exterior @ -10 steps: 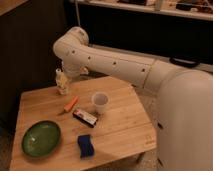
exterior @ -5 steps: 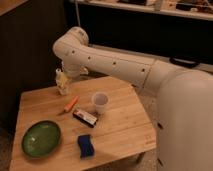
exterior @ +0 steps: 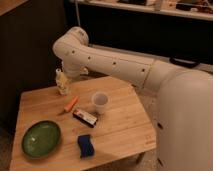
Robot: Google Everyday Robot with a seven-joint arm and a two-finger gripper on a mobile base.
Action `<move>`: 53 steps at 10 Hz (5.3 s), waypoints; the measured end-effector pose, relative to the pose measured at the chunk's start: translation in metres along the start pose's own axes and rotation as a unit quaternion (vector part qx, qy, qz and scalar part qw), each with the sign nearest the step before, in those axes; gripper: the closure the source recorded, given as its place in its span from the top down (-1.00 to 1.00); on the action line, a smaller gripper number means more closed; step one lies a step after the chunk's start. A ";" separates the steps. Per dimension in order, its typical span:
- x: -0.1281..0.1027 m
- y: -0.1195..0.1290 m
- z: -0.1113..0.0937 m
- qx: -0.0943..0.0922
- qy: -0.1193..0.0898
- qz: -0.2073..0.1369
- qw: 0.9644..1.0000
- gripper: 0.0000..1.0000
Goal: Place the ceramic cup in the ceramic bowl
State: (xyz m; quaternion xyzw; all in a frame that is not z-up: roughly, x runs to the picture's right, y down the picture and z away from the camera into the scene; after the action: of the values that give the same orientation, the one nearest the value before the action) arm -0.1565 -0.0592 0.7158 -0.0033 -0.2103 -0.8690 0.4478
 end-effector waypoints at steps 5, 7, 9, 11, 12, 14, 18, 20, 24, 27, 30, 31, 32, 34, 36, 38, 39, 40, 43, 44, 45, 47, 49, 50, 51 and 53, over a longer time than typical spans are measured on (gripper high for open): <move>0.000 0.000 0.000 0.000 0.000 0.000 1.000 0.60; 0.000 0.000 0.000 0.000 0.000 0.000 1.000 0.60; 0.000 0.000 0.001 0.001 -0.001 0.000 1.000 0.60; 0.000 0.000 0.001 0.001 -0.001 0.000 1.000 0.60; -0.001 0.000 0.001 0.001 -0.001 0.000 1.000 0.60; 0.000 0.000 0.001 0.001 -0.001 0.000 1.000 0.60; -0.006 0.021 -0.007 -0.009 0.003 0.030 1.000 0.60; -0.035 0.053 -0.015 -0.006 0.004 0.073 0.997 0.60; -0.097 0.100 -0.009 0.020 -0.012 0.152 0.988 0.60; -0.114 0.104 0.034 0.049 -0.037 0.185 0.981 0.60; -0.122 0.107 0.051 0.060 -0.063 0.218 0.972 0.60; -0.126 0.108 0.052 0.061 -0.068 0.225 0.970 0.60; -0.133 0.110 0.053 0.061 -0.075 0.235 0.967 0.60; -0.143 0.112 0.055 0.062 -0.085 0.244 0.964 0.48; -0.142 0.104 0.060 0.071 -0.090 0.241 0.964 0.10; -0.142 0.099 0.066 0.084 -0.089 0.240 0.963 -0.02; -0.142 0.097 0.070 0.092 -0.088 0.242 0.962 -0.02; -0.145 0.095 0.076 0.099 -0.089 0.246 0.960 -0.02; -0.155 0.095 0.086 0.104 -0.094 0.254 0.957 -0.02; -0.158 0.097 0.085 0.102 -0.093 0.258 0.956 -0.02; -0.161 0.099 0.083 0.100 -0.090 0.263 0.955 -0.02; -0.166 0.108 0.075 0.099 -0.072 0.272 0.954 -0.02; -0.165 0.111 0.068 0.100 -0.061 0.273 0.955 -0.02; -0.164 0.111 0.067 0.102 -0.058 0.271 0.955 -0.02; -0.163 0.111 0.068 0.103 -0.058 0.270 0.955 -0.02; -0.158 0.108 0.074 0.107 -0.061 0.266 0.956 -0.02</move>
State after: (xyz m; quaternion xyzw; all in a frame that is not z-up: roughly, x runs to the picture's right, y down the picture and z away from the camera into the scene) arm 0.0083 0.0357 0.7919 -0.0643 -0.3207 -0.6893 0.6464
